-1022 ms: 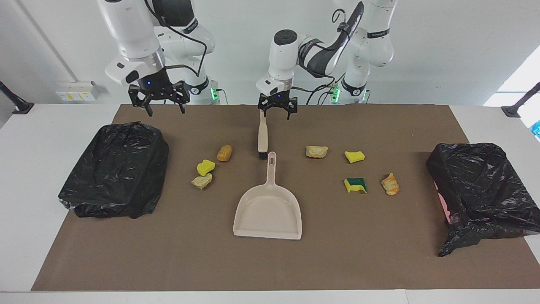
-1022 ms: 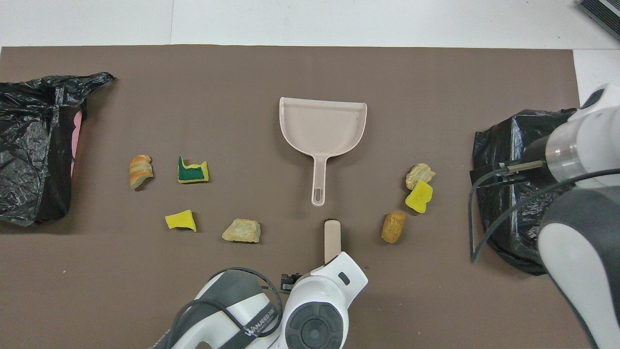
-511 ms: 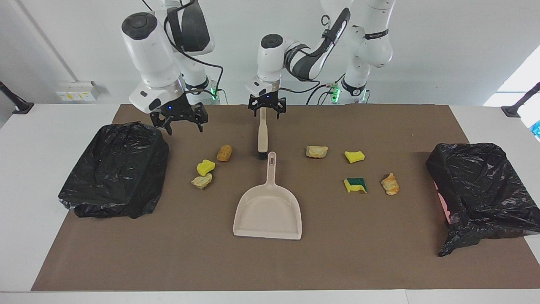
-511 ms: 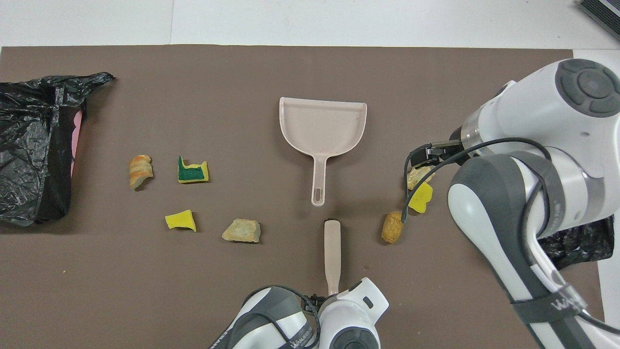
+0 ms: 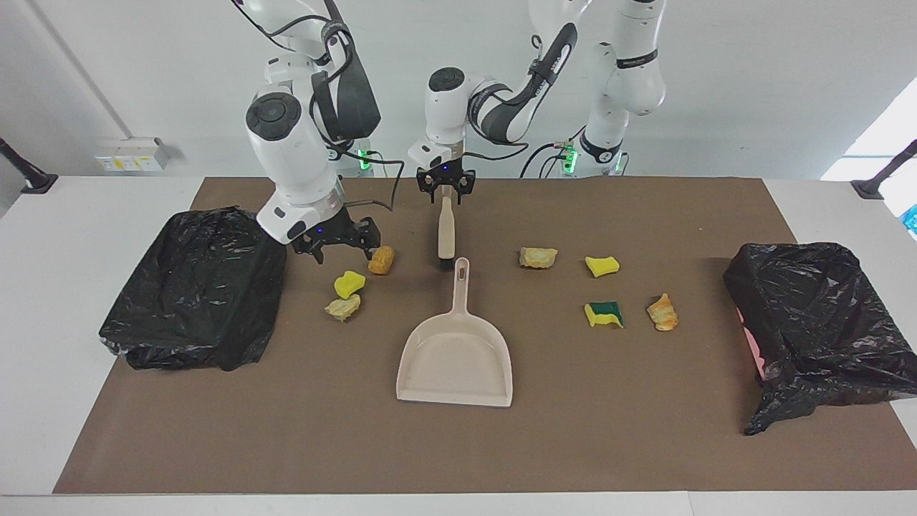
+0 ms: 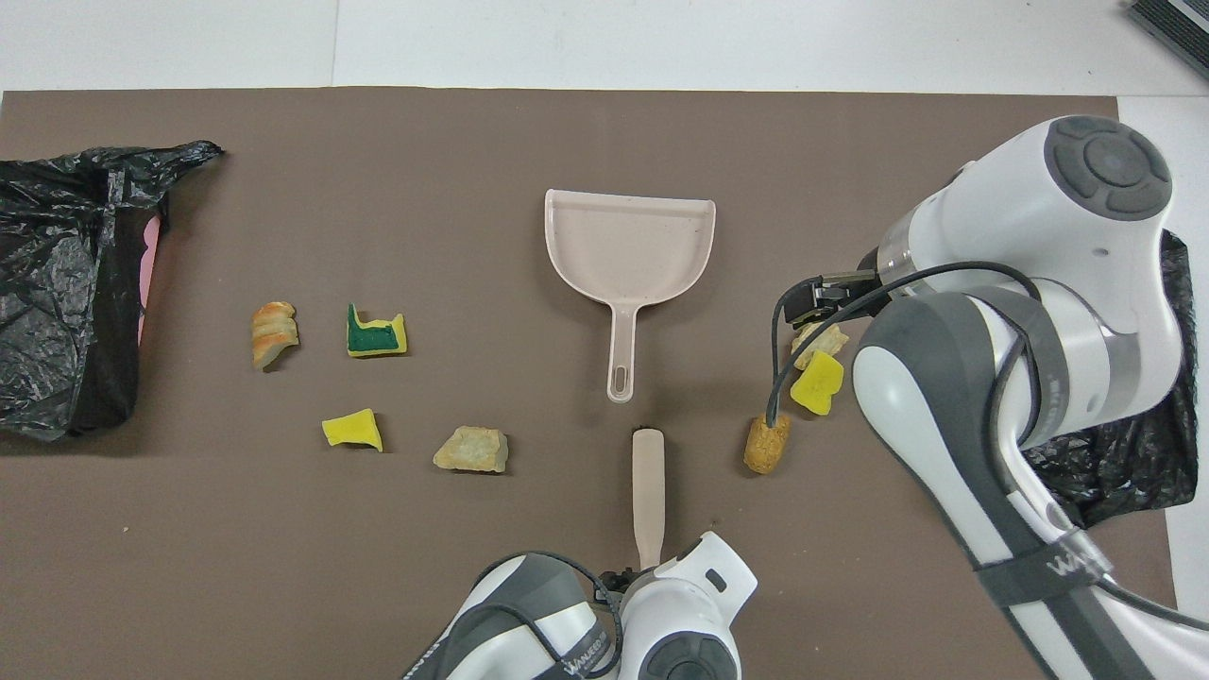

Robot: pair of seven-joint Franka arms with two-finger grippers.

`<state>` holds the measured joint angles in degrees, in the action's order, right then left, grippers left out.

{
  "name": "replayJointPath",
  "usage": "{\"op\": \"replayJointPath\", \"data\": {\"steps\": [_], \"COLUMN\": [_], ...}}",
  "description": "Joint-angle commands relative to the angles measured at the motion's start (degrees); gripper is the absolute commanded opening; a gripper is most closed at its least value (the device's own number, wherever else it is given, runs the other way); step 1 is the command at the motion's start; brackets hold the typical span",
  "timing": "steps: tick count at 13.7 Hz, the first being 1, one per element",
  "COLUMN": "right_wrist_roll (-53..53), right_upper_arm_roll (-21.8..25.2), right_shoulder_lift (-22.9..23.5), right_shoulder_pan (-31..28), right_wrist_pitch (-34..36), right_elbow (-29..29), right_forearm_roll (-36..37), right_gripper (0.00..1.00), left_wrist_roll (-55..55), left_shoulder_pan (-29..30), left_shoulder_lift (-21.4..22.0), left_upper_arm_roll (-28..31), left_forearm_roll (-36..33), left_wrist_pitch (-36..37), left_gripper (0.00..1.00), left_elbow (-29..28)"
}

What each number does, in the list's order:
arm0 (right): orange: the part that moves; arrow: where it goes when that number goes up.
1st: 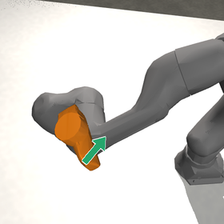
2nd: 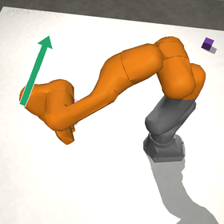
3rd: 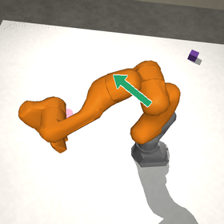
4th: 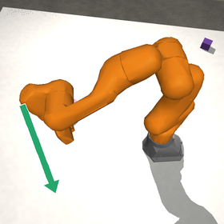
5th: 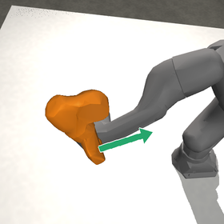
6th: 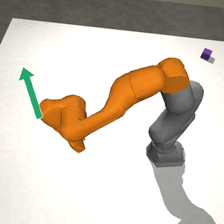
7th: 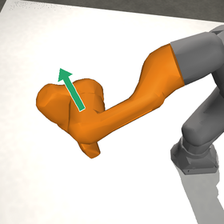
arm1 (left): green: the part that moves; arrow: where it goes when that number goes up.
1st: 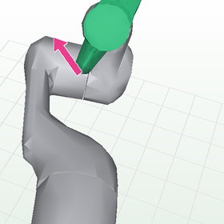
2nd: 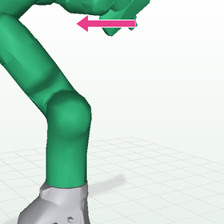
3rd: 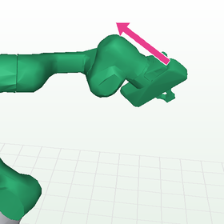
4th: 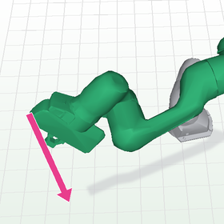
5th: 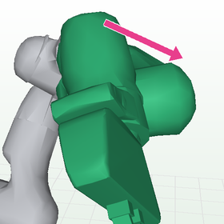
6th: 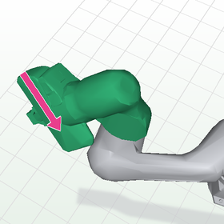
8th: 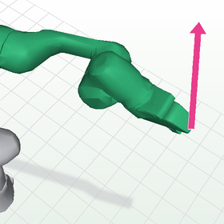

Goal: Sweep and dump trash in bin
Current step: 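Grasp the brush with the left gripper while the right gripper grasps the dustpan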

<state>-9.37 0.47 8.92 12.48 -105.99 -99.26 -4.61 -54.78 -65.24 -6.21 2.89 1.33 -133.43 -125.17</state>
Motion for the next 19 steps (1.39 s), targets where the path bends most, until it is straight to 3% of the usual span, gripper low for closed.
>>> {"op": "replayJointPath", "data": {"steps": [1,5,10,13,17,19], "right_wrist_roll": [-0.65,-0.82,-3.64,-3.99,-11.10,-11.98], "right_upper_arm_roll": [-0.03,-0.03,-0.03,-0.11,-0.11,-0.11], "right_shoulder_lift": [0.39,0.39,1.79,2.59,4.78,6.62], "right_shoulder_pan": [-0.26,-0.08,0.27,0.53,7.02,7.12], "right_wrist_pitch": [-0.27,-0.27,1.93,1.49,-0.52,-3.68], "right_elbow": [0.55,0.64,4.33,5.48,5.39,5.48], "right_forearm_roll": [-1.72,-1.72,-1.81,-2.85,-3.39,-4.00], "right_gripper": [1.00,1.00,1.00,1.00,1.00,1.00], "left_wrist_roll": [-0.15,-0.16,3.44,7.92,14.85,17.15], "left_shoulder_pan": [-0.16,1.86,4.58,10.54,21.44,25.84], "left_shoulder_lift": [0.85,4.00,10.25,11.58,10.61,10.26], "left_upper_arm_roll": [0.36,0.36,0.62,0.88,0.97,0.97], "left_forearm_roll": [0.07,0.16,0.16,0.16,0.07,0.07], "left_wrist_pitch": [0.54,5.80,19.24,22.34,22.08,21.29], "left_gripper": [0.00,0.00,0.00,0.00,0.00,0.00], "left_elbow": [-0.42,-0.16,2.04,2.12,4.41,4.67]}}
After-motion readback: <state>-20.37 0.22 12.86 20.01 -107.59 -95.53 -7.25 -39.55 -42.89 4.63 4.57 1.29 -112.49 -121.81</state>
